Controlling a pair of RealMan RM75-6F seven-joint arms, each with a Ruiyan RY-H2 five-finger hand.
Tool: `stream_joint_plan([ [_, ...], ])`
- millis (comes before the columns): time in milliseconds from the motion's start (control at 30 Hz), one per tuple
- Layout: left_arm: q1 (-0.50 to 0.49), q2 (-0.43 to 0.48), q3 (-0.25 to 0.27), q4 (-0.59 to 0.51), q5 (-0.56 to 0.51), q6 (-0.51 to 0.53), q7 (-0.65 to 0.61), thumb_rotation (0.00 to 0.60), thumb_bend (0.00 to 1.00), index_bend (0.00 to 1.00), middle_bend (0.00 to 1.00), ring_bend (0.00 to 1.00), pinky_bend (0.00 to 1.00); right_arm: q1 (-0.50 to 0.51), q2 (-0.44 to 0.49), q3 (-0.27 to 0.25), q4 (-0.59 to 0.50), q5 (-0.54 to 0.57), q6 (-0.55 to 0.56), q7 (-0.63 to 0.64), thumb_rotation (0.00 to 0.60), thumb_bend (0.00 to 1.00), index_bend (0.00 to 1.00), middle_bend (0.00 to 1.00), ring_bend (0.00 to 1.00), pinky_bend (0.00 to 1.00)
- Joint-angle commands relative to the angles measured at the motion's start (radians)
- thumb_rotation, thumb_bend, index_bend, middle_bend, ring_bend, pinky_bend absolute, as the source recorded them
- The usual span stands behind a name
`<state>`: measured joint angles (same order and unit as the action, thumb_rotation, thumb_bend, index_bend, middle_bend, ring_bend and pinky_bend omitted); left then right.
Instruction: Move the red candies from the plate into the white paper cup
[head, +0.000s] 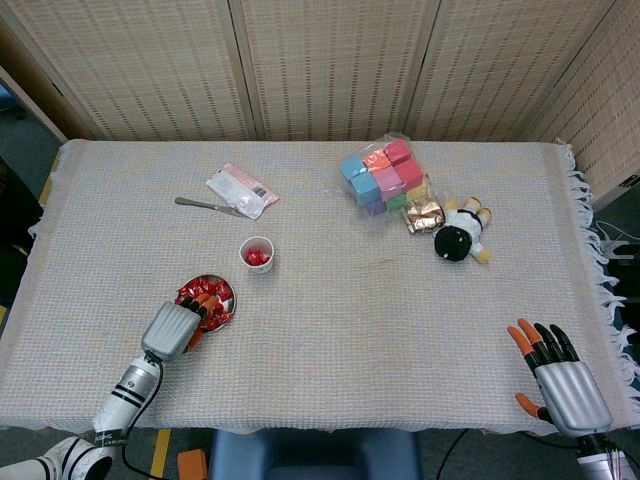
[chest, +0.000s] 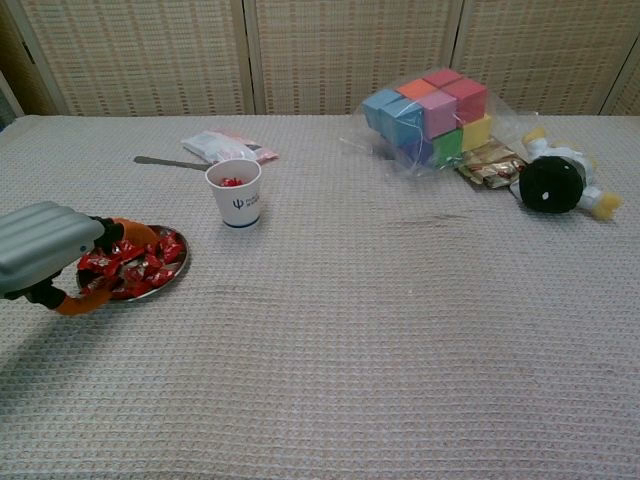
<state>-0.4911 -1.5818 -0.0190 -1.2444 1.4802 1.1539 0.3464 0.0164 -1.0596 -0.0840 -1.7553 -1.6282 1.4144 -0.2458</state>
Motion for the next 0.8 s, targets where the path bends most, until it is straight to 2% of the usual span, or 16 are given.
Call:
stream_joint_plan([
  [33, -0.008, 0.001, -0.011, -0.006, -0.004, -0.004, -0.002, 0.6, 0.38, 0.18, 0.22, 0.32, 1.0, 0.001, -0.001, 0.001, 0.0, 0.003, -0.002, -0.001, 0.6, 0.11, 0.0, 0.0, 0.0, 0.0],
  [567, -0.069, -0.054, -0.046, 0.042, -0.06, -0.107, 0.027, 0.6, 0.38, 0.15, 0.19, 0.27, 0.99, 0.003, -0.003, 0.007, -0.001, 0.017, -0.005, -0.007, 0.6, 0.11, 0.0, 0.0, 0.0, 0.0],
  [800, -0.082, -0.059, -0.057, 0.059, -0.096, -0.135, 0.046, 0.6, 0.38, 0.23, 0.22, 0.34, 1.0, 0.005, -0.002, 0.008, -0.001, 0.021, -0.008, -0.007, 0.6, 0.11, 0.0, 0.0, 0.0, 0.0],
])
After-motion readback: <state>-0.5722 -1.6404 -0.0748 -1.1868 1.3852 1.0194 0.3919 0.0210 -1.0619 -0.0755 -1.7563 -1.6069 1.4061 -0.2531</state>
